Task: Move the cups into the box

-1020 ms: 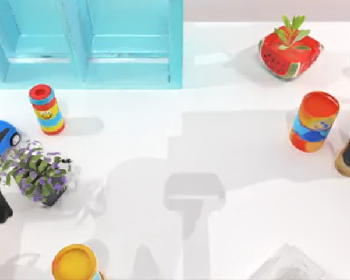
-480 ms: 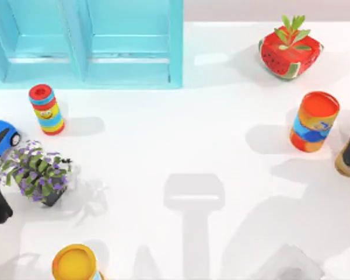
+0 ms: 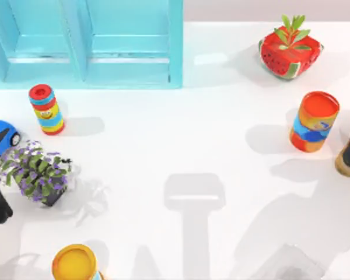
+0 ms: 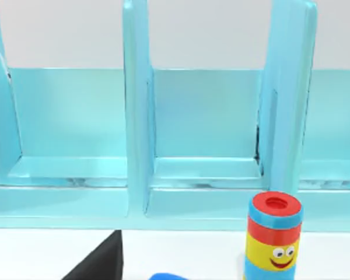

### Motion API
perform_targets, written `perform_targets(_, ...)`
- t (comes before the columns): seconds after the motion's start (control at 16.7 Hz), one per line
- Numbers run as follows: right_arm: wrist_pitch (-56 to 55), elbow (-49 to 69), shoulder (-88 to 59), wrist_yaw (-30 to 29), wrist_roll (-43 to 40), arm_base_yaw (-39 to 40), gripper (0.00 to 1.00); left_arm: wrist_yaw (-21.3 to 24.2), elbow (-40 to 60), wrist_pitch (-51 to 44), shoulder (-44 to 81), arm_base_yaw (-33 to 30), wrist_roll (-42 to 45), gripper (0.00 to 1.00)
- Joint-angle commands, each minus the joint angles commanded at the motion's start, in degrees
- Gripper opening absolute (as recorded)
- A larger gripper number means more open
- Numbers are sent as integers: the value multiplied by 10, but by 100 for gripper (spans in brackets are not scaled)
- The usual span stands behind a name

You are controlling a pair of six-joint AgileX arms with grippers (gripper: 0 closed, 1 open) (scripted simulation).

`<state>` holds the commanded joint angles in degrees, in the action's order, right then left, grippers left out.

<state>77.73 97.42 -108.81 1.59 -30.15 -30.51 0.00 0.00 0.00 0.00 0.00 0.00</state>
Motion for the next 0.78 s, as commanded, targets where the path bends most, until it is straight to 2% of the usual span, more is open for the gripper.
perform_targets(0.3,-96,-103,4,0,11,7,0,0,0,0,0,0,0,100)
perform_targets(0.6,-107,-113,5,1,13,7,0,0,0,0,0,0,0,100)
perform_targets(0.78,-107,-113,5,1,13,7,23,0,0,0,0,0,0,100)
